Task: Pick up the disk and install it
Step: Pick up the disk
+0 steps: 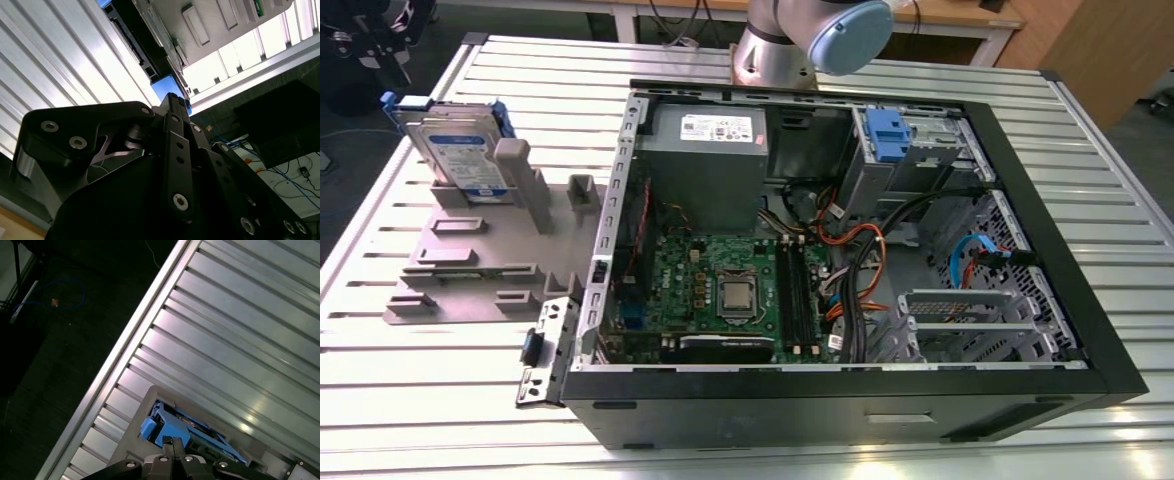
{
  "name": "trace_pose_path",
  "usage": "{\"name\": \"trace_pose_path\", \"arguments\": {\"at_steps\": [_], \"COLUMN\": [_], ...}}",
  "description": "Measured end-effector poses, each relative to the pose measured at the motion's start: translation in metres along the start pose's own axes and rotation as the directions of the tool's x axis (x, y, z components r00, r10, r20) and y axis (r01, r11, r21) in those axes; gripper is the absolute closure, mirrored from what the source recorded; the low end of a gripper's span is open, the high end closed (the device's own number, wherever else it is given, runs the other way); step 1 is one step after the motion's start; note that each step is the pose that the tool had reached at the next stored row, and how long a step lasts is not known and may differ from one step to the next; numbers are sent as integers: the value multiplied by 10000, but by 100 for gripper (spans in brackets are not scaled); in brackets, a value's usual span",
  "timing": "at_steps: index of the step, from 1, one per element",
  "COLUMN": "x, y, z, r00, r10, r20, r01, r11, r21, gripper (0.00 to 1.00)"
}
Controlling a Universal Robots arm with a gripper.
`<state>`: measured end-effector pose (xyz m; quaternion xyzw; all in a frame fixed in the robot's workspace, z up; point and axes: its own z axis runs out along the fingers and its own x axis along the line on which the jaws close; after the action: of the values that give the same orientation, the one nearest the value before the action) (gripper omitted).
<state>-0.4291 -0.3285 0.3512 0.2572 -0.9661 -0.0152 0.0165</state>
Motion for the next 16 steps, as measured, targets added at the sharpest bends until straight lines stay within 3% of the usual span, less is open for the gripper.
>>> {"name": "trace_pose_path", "arguments": {"at_steps": [16], "x": [0], "y": [0], "z": [0], "r00": [10000], "r10": [-4], "r20": [0], "r01": [4], "r11": [10000], "r21": [0], "gripper": [89]}}
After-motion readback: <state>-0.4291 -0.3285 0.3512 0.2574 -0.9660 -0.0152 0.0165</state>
